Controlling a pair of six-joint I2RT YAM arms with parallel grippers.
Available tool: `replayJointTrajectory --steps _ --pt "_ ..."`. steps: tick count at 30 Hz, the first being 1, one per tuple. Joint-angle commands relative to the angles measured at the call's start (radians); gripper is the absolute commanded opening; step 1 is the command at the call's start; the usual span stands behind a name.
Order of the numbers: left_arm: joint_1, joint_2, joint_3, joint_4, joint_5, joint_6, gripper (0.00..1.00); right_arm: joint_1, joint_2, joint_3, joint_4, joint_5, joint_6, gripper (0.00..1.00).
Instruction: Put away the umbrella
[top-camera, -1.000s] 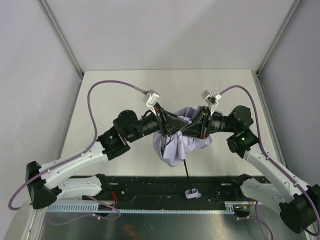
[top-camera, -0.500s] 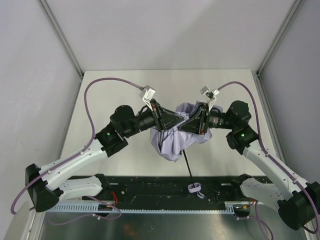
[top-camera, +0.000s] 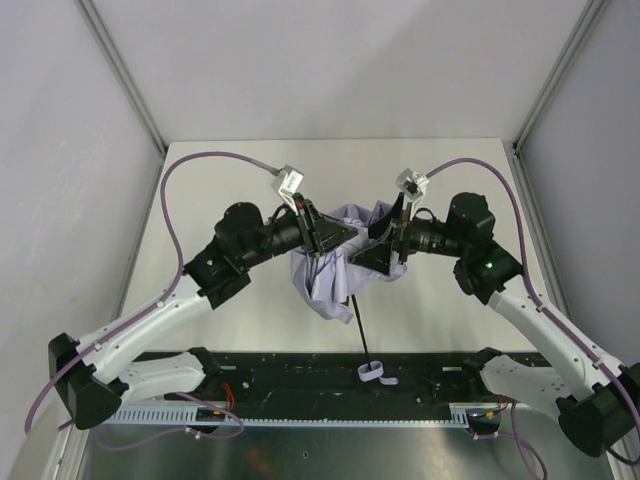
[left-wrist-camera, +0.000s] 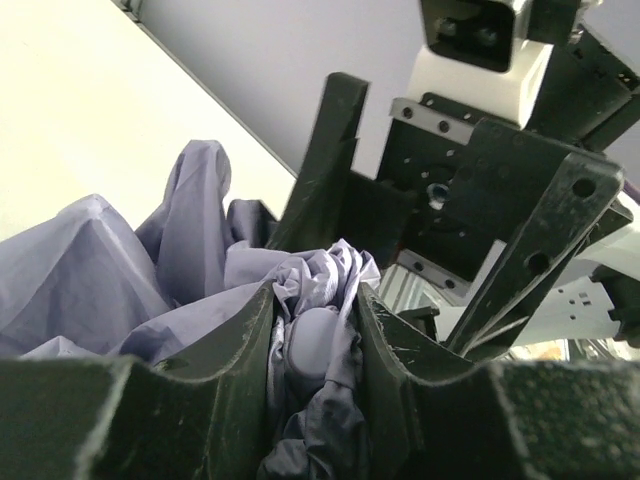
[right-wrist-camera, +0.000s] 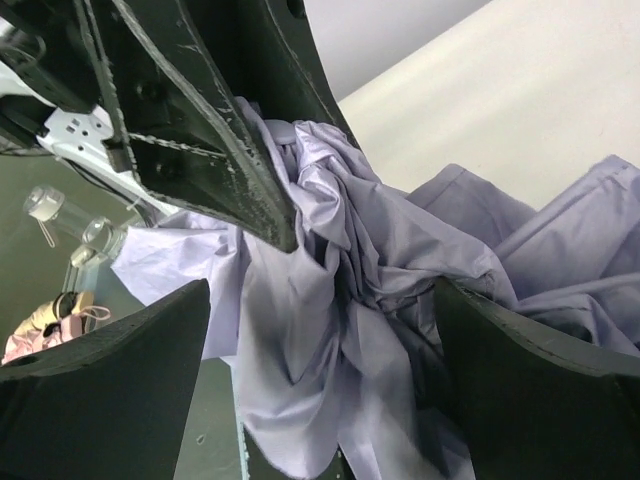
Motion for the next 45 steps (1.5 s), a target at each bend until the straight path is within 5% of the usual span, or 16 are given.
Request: replayJointTrajectory --steps 1,11,13,16,21,23,27,29,37,41,45 --pt "0.005 0.012 0.097 0.098 0.088 -0.027 0.00 0.023 0.049 0.037 0.005 0.038 -0.040 0.98" --pt "0.000 0.050 0.095 0.310 0.294 -0.112 0.00 0.092 0.139 0.035 0.216 -0.013 0.033 0.99" --pt "-0.005 0.060 0.096 0.353 0.328 -0.126 0.00 0.108 0.160 0.035 0.292 -0.049 0.082 0.93" --pt "-0.009 0.063 0.097 0.381 0.344 -0.132 0.00 0.146 0.167 0.033 0.375 -0.075 0.123 0.73" --pt "-0.012 0.081 0.103 0.408 0.384 -0.147 0.00 0.175 0.098 0.023 0.409 -0.076 0.128 0.11" --pt "-0.005 0.086 0.109 0.405 0.378 -0.145 0.02 0.170 0.051 0.011 0.376 -0.048 0.111 0.03" --pt "0.045 0.076 0.143 0.353 0.379 -0.176 0.76 0.109 -0.025 -0.011 0.274 0.014 0.097 0.00" --pt "0.086 0.050 0.167 0.261 0.339 -0.159 0.94 0.073 -0.068 -0.032 0.247 0.045 0.102 0.00" --pt "0.167 -0.114 0.211 -0.247 -0.066 0.098 0.98 -0.017 -0.180 -0.068 0.126 0.299 0.072 0.00" --pt "0.169 -0.164 0.123 -0.301 -0.100 0.142 0.83 -0.085 -0.167 -0.068 0.126 0.389 0.136 0.00" --pt "0.141 -0.123 0.075 -0.317 -0.037 0.096 0.90 -0.233 -0.106 -0.067 0.155 0.277 0.267 0.00"
